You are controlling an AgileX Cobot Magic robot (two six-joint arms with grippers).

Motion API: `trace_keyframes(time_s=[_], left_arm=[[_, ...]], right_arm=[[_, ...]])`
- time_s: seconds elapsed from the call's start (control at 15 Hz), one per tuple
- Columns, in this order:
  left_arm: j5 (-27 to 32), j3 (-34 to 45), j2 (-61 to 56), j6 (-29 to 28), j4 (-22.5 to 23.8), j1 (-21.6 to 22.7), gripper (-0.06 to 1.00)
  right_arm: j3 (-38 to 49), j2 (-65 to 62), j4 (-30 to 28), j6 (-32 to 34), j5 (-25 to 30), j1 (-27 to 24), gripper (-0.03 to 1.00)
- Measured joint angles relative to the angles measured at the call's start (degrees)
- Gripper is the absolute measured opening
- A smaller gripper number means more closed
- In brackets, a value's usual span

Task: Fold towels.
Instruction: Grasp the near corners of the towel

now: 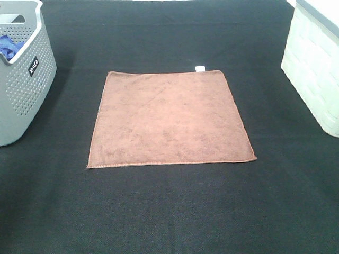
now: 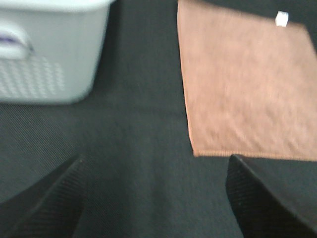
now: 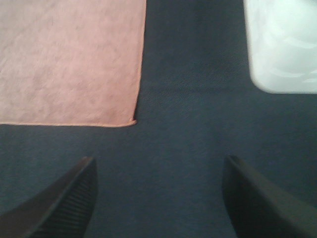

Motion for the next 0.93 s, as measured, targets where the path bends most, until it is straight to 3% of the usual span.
trace_keyframes(time_s=[0.07, 0.13, 0.27, 0.33, 0.4, 0.47, 0.53, 0.73, 0.93], left_arm=[[-0.5, 0.0, 5.4, 3.2, -4.1, 0.0, 0.74], [-0.6, -1.1, 14.3, 9.7, -11.5, 0.0, 0.74], [-0.7, -3.9, 24.4, 19.6, -21.9, 0.0, 0.74], [-0.5, -5.4, 28.8, 24.7, -26.9, 0.0, 0.74], [-0.5, -5.4, 28.8, 24.7, -26.9, 0.0, 0.74], [0.7, -7.9, 35.1, 31.5, -34.6, 0.0, 0.74], [2.3, -9.9, 39.2, 35.8, -38.8, 0.0, 0.74], [6.5, -15.1, 49.2, 43.3, -47.8, 0.0, 0.74], [8.1, -20.7, 58.6, 46.2, -50.8, -0.6, 0.74]], right_arm=[[-1.7, 4.8, 2.8, -0.9, 0.0, 0.0, 0.68], [-4.0, 11.9, 7.3, -3.4, 0.0, 0.0, 0.68], [-6.9, 21.1, 12.8, -7.7, 0.3, 0.0, 0.68], [-8.3, 25.4, 14.8, -9.7, 0.3, 0.0, 0.68], [-8.3, 25.4, 14.8, -9.7, 0.3, 0.0, 0.68], [-10.4, 31.7, 17.3, -12.4, 0.3, -0.1, 0.68], [-11.9, 35.8, 18.8, -14.4, 0.5, -0.1, 0.68], [-16.3, 45.7, 24.9, -21.7, 2.3, -0.6, 0.68], [-20.5, 55.8, 36.2, -30.8, 6.6, -5.9, 0.68]])
